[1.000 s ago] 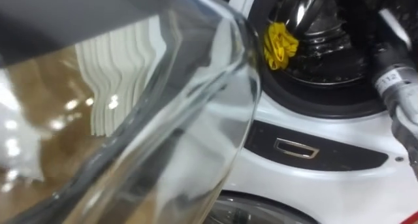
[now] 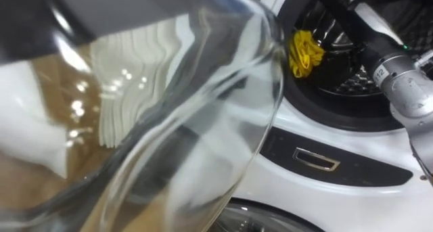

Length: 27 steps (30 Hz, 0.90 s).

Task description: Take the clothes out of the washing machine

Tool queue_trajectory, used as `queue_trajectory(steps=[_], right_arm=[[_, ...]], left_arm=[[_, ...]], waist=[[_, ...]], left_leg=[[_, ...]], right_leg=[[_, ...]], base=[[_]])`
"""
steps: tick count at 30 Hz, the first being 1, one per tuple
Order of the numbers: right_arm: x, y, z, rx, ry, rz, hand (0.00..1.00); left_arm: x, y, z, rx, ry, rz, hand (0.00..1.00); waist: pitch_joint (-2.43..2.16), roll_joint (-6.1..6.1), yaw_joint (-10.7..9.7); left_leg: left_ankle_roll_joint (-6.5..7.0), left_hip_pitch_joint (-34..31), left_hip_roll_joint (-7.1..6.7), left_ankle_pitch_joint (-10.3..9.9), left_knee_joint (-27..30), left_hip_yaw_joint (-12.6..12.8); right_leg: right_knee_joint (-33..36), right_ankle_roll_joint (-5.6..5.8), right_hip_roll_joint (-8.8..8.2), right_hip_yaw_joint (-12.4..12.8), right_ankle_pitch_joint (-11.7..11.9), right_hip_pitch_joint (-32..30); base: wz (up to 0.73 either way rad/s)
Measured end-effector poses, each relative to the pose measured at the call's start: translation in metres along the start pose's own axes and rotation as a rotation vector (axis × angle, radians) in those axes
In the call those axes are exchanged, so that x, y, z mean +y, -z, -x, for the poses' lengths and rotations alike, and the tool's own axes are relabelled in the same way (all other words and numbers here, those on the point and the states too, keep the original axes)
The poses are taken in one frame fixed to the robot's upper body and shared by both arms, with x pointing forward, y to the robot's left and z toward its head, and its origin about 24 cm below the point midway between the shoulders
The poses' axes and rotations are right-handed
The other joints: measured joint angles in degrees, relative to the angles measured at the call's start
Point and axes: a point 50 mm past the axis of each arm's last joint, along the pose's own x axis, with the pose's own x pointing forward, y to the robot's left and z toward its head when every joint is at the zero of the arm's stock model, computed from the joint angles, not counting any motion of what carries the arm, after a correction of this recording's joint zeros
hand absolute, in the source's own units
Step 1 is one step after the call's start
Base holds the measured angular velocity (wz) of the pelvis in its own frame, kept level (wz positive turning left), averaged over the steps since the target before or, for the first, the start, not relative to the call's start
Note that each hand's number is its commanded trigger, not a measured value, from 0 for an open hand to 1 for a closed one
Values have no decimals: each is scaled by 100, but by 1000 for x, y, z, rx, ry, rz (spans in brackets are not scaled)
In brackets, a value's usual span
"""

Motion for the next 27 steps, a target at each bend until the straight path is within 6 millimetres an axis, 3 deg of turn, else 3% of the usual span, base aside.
queue_trajectory(steps=[6, 7, 9, 20, 27], right_arm=[[0, -4, 1, -19, -14, 0, 0], [0, -5, 1, -22, -16, 0, 51], [0, -9, 1, -40, -30, 1, 100], [5, -18, 4, -74, -161, 10, 100], [1, -17, 4, -72, -141, -10, 100]], left_arm=[[0, -1, 0, -12, -1, -1, 0], [0, -1, 0, -13, -1, -3, 0], [0, -2, 0, -23, 0, -16, 0], [-1, 2, -1, 1, 4, -19, 0], [-1, 2, -1, -2, 10, -18, 0]], waist=[[3, -1, 11], [3, -1, 13], [9, 4, 14], [-5, -22, 8], [34, -81, 33]], left_leg=[[-49, 4, 7, 28, -53, 0], [-57, 6, 7, 33, -64, 3], [-78, -9, 13, 45, -81, -6], [-179, -6, 104, 41, -98, 20], [-200, 1, 119, 54, -100, 16]], right_leg=[[-4, -48, 26, -7, -14, -17], [-4, -55, 28, -6, -14, -25], [-4, -80, 25, -18, -15, -54], [-15, -197, 119, 16, -63, -82], [-110, -211, 138, 36, -67, -54]], base=[[0], [0], [0], [-2], [0]])
